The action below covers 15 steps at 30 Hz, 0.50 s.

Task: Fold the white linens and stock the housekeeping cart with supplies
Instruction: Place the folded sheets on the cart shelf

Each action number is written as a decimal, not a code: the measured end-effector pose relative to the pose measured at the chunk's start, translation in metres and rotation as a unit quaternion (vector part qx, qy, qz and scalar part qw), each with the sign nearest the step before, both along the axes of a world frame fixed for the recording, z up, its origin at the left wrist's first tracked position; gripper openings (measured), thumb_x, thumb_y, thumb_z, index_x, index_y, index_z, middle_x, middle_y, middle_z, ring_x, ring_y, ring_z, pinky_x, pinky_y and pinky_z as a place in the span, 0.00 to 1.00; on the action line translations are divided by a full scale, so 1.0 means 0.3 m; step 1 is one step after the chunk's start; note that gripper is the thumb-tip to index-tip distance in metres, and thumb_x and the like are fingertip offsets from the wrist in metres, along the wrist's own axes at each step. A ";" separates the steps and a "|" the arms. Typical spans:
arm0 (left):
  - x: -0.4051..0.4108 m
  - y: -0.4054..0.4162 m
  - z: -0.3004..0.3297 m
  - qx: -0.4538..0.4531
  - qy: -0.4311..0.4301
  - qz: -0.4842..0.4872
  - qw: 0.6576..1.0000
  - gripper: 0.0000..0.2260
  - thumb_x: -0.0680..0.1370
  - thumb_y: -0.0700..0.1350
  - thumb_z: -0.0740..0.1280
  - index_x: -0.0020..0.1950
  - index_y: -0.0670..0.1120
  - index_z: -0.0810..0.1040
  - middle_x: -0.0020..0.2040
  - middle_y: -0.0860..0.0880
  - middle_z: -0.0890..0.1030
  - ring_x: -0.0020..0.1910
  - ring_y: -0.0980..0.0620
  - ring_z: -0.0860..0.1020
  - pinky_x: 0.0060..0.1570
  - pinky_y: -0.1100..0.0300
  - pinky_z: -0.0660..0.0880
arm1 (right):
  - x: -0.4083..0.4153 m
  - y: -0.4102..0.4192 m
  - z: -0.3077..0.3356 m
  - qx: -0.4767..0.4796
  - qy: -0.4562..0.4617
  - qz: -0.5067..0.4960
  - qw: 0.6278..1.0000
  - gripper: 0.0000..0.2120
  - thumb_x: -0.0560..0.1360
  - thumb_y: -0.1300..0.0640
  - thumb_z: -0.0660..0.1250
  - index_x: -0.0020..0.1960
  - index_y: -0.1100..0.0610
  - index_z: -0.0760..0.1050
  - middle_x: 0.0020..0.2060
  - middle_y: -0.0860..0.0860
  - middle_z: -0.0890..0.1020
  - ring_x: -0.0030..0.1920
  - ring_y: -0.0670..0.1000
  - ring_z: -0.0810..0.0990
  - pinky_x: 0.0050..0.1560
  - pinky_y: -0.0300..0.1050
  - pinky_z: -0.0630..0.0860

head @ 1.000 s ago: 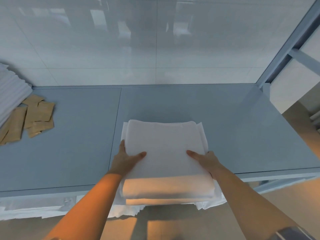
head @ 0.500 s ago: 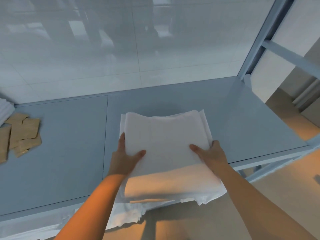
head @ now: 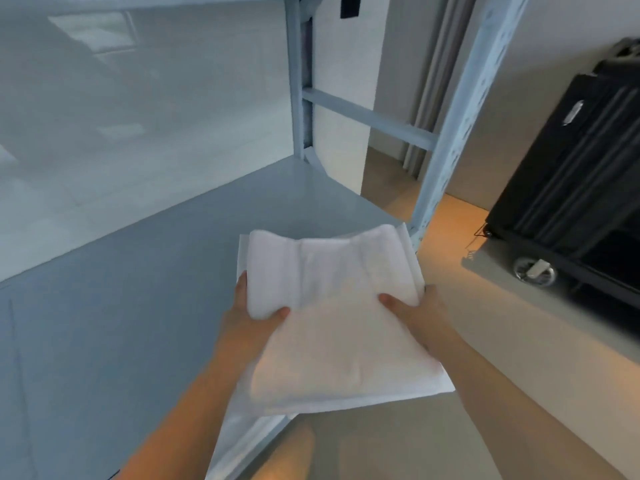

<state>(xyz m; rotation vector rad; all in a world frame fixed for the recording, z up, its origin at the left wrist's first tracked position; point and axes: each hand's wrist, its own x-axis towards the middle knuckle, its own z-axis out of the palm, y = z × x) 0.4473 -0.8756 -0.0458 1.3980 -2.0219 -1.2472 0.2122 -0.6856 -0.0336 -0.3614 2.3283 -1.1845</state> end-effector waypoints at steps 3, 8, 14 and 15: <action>-0.205 0.112 -0.006 0.014 0.020 -0.062 0.998 0.47 0.61 0.64 0.72 0.74 0.64 0.51 0.64 0.51 0.73 0.62 0.43 0.74 0.51 0.57 0.66 | -0.128 0.198 -0.001 0.005 -0.007 -0.054 0.998 0.37 0.60 0.32 0.74 0.56 0.49 0.60 0.47 0.46 0.72 0.43 0.49 0.74 0.37 0.46 0.71; -0.577 0.361 -0.009 0.029 0.029 -0.148 0.988 0.47 0.60 0.64 0.72 0.74 0.66 0.52 0.63 0.58 0.70 0.64 0.46 0.72 0.50 0.57 0.66 | -0.350 0.561 0.000 0.021 -0.025 -0.156 0.987 0.36 0.59 0.31 0.74 0.54 0.47 0.58 0.43 0.44 0.71 0.39 0.47 0.74 0.32 0.42 0.67; -1.057 0.693 -0.036 0.030 0.023 -0.246 0.969 0.46 0.66 0.58 0.76 0.76 0.62 0.51 0.72 0.54 0.68 0.68 0.45 0.69 0.53 0.54 0.68 | -0.640 0.991 0.017 0.009 -0.034 -0.248 0.968 0.39 0.55 0.29 0.74 0.55 0.47 0.61 0.45 0.44 0.73 0.41 0.47 0.76 0.32 0.42 0.69; -1.129 0.747 -0.036 0.031 0.020 -0.261 0.965 0.46 0.67 0.58 0.76 0.76 0.62 0.51 0.72 0.54 0.67 0.68 0.45 0.69 0.52 0.55 0.68 | -0.682 1.054 0.018 0.009 -0.033 -0.264 0.964 0.39 0.55 0.28 0.74 0.54 0.47 0.61 0.45 0.44 0.73 0.41 0.47 0.76 0.31 0.42 0.69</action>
